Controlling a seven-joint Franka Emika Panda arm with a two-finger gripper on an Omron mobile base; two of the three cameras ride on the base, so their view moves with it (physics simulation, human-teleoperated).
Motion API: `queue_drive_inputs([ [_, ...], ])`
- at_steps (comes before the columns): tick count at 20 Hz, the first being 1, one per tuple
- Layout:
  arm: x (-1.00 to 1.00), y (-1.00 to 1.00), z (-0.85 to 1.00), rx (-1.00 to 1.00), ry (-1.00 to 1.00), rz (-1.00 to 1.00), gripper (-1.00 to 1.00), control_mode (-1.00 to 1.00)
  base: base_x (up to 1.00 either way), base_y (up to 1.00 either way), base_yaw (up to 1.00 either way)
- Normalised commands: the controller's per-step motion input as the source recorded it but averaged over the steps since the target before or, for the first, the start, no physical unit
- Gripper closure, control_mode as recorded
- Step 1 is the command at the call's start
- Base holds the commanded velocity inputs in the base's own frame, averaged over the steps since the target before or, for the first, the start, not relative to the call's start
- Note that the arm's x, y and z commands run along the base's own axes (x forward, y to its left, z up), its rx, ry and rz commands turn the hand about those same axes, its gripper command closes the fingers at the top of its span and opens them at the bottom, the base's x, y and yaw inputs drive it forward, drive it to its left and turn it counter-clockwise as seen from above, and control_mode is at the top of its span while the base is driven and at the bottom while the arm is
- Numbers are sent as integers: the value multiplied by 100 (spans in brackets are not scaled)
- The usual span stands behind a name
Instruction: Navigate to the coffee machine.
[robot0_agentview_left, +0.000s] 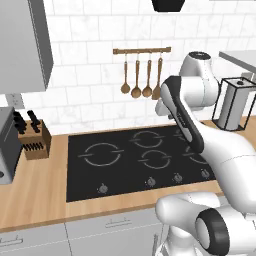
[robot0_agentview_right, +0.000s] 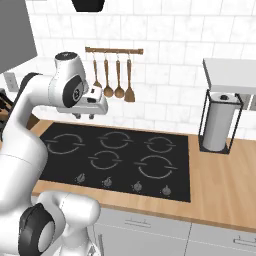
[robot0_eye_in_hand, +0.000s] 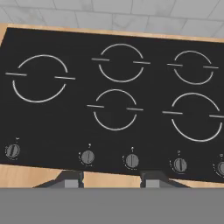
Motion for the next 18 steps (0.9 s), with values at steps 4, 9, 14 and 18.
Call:
queue_drive_inputs([
  [4,0,0,0,0,0,0,-100,100,0,0,0],
  [9,0,0,0,0,0,0,-100,100,-63,0,0],
  [14,0,0,0,0,0,0,-100,100,-3,0,0],
  [18,0,0,0,0,0,0,-100,100,-8,-28,0],
])
